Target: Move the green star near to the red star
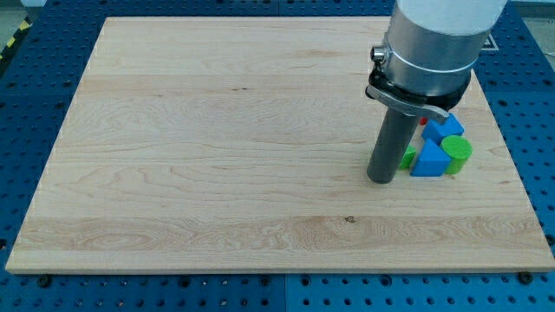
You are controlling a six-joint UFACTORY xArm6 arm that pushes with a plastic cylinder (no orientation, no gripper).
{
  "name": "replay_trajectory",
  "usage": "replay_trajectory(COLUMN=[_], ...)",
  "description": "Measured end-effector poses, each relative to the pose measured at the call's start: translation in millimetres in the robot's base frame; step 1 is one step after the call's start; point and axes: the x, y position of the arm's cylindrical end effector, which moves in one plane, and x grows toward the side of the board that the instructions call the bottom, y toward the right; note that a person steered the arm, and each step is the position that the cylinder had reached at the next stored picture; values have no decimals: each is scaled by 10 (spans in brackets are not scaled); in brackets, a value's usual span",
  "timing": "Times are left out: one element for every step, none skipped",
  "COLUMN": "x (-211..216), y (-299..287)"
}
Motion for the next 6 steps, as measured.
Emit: replay_trajectory(x=[154, 171, 21, -67, -255, -455], y=[67, 297, 334, 307, 273, 148])
